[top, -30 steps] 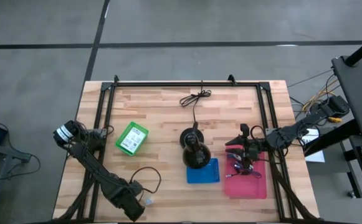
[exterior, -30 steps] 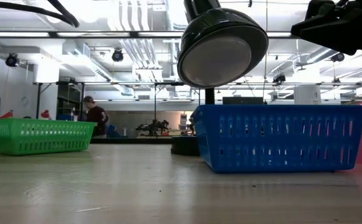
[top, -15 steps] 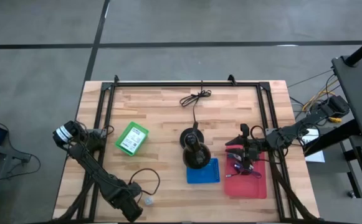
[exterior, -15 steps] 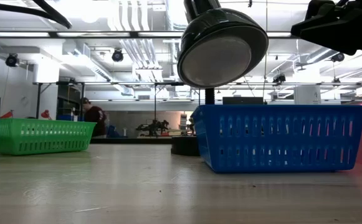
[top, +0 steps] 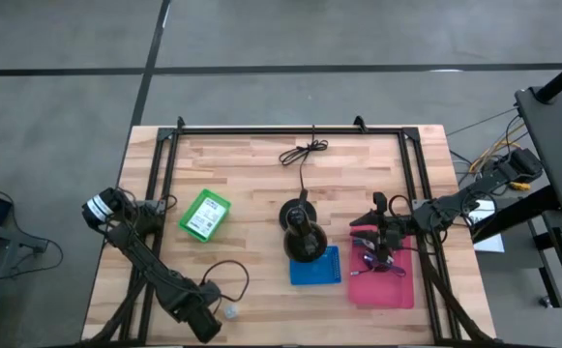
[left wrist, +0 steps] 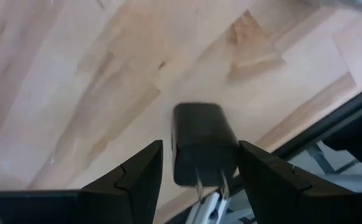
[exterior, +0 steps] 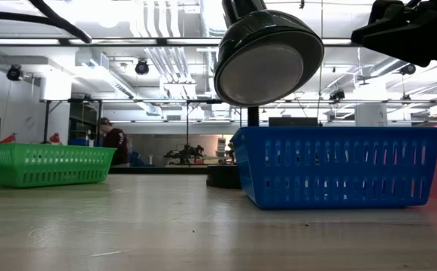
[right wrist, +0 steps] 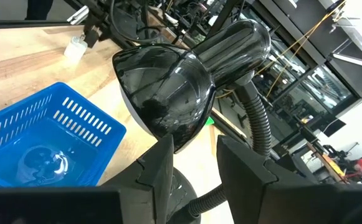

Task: Pick and place items into bin
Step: Put the black charger adapter into the blue bin

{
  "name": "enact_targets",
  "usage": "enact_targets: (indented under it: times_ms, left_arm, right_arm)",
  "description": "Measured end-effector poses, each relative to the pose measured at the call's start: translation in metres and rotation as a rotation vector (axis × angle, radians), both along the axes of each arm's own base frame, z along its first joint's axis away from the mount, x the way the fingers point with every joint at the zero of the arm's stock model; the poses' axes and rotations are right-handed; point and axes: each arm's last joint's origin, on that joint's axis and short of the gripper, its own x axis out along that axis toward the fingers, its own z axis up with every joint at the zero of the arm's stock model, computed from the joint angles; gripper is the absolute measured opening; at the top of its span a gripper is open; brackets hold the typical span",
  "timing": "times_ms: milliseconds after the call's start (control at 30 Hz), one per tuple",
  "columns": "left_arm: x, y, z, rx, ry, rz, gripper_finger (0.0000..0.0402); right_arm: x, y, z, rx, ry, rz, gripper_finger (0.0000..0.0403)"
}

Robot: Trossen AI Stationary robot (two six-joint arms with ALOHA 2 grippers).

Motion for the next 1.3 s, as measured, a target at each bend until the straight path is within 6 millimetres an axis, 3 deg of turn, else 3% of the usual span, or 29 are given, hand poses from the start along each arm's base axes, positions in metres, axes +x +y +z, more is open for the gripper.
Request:
enact_targets:
  times_ms: [367, 1033, 1300]
  left_arm:
    - [0.003, -0.004, -0.024, 0.0, 0.007, -0.003, 0.0187]
    - [0.003, -0.003, -0.024, 0.001, 0.016, 0.001, 0.0186]
    - [0.003, -0.003, -0.023, -0.015, 0.029, -0.002, 0.013]
  right_arm:
    - [0.0, 0.0, -0.001, -0.002, 0.005, 0.0, 0.0111]
    - [0.0, 0.0, -0.001, -0.007, 0.013, 0.0, 0.0111]
    - [0.0, 0.0, -0.001, -0.007, 0.013, 0.0, 0.0111]
